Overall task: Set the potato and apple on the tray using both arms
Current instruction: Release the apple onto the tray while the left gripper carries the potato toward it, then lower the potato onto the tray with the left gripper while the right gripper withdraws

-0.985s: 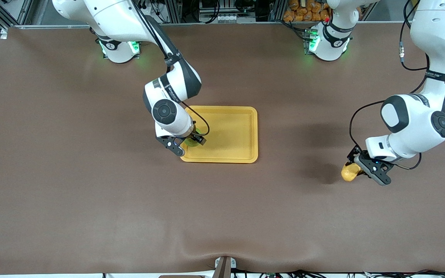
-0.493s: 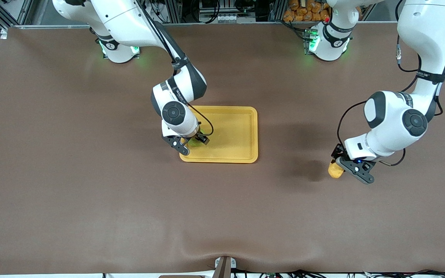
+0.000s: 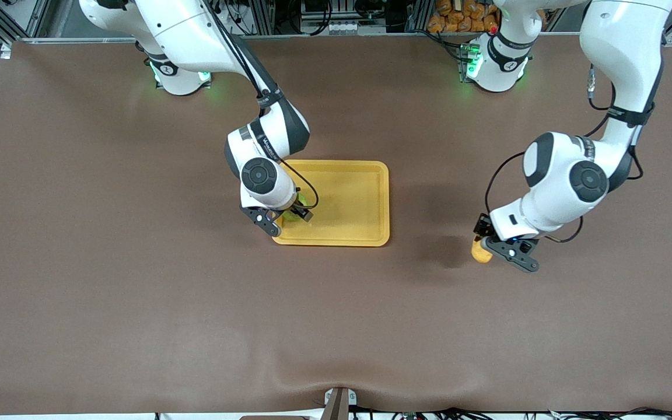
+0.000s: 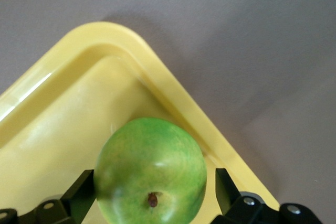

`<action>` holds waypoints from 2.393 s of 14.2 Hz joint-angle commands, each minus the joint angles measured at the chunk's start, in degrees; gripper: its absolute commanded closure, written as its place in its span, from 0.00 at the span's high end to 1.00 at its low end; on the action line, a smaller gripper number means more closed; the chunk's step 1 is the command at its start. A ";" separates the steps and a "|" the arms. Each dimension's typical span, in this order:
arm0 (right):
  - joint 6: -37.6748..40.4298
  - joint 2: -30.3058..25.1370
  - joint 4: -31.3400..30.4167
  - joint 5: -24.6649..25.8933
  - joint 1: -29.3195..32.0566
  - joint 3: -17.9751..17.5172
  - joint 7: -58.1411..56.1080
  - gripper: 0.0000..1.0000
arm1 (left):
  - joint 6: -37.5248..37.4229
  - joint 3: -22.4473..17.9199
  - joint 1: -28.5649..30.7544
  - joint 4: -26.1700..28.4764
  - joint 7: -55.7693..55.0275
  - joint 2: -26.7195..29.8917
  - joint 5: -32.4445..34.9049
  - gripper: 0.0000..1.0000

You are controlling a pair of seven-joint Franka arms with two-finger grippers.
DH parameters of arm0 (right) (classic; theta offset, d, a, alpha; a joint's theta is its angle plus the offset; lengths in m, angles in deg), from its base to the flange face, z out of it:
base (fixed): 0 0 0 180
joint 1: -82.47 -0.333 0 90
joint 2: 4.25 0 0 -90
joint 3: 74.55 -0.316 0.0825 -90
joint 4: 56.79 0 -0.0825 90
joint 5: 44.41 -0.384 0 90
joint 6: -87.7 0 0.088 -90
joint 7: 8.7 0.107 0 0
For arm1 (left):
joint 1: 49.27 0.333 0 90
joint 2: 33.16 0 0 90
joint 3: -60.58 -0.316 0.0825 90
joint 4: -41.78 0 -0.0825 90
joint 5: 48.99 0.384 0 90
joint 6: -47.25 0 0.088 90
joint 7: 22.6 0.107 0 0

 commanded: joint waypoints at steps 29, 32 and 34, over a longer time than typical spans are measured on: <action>41.59 -8.75 31.92 3.00 27.60 1.56 -17.66 1.00 | -12.96 -0.91 -28.61 -17.01 -65.50 -12.12 17.63 0.22; 44.04 -12.62 31.40 4.93 29.27 1.65 -27.65 1.00 | -12.96 -1.00 -29.76 -18.50 -68.05 -14.33 20.79 0.26; 47.12 -14.64 31.40 7.56 29.89 1.65 -33.29 1.00 | -12.96 -1.00 -30.46 -18.34 -69.11 -14.59 21.68 0.29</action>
